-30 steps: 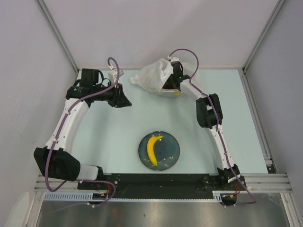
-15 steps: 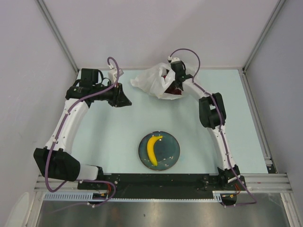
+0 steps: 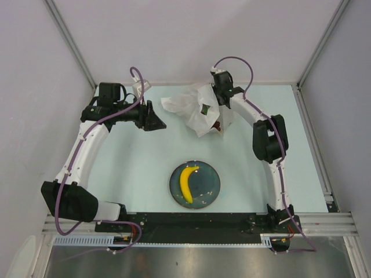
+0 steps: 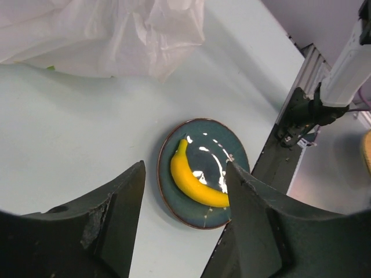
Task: Take the fake fruits out of the plastic bag
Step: Adjust the plastic bag at the center of the board, then take out the fake fruit from the plastic bag.
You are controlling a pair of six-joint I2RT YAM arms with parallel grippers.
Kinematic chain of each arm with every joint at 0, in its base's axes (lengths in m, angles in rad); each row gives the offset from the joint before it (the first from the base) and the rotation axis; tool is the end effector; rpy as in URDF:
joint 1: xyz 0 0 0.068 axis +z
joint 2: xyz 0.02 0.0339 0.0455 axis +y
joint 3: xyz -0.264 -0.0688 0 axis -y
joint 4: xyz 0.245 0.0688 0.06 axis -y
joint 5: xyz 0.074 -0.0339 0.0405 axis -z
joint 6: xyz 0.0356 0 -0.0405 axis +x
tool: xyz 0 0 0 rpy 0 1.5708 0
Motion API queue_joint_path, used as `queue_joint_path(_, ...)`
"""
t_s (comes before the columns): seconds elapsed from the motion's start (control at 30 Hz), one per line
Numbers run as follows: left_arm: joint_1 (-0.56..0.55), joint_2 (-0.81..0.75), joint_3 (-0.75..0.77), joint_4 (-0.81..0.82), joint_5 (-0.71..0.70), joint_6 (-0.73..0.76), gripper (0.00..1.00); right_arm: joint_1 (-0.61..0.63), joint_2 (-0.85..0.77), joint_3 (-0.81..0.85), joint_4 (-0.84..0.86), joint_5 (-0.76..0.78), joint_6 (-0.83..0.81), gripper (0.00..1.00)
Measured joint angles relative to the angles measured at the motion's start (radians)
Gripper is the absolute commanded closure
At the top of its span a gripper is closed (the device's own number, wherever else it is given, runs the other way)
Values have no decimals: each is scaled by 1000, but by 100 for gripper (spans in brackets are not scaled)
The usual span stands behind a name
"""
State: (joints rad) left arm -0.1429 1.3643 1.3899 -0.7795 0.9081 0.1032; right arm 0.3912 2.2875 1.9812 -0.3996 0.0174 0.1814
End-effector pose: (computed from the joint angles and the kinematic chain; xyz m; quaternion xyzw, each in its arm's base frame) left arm 0.2723 -0.0675 0.3725 0.2741 0.7971 -0.4095 0.3489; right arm 0.4888 0.2009 0.2248 -0.0914 0.9033 0.1108 0.4042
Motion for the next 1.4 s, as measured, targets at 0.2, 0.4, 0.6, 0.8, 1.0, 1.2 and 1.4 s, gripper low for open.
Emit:
queue_joint_path(0.2,-46,6,15,38,62,-52,32,-2,-62,-21,-61,-30,69,100)
queue_joint_path(0.4,-194,83,122,57,58,-55,30,-13,-94,-52,-84,-58,110,100)
queue_joint_path(0.6,-400,202,200,88,-103,-23,31,-16,-94,-54,-98,-72,134,100)
queue_joint_path(0.8,-659,220,143,248,-520,49,27,-14,-95,-71,-86,-91,158,100)
queue_joint_path(1.0,-747,272,114,367,-840,107,25,-14,-105,-126,-73,-105,175,100)
queue_joint_path(1.2,-737,405,115,466,-1088,159,28,-16,-139,-158,-64,-116,187,100)
queue_joint_path(1.4,-731,480,114,458,-1140,181,100,-23,-151,-168,-49,-130,192,100)
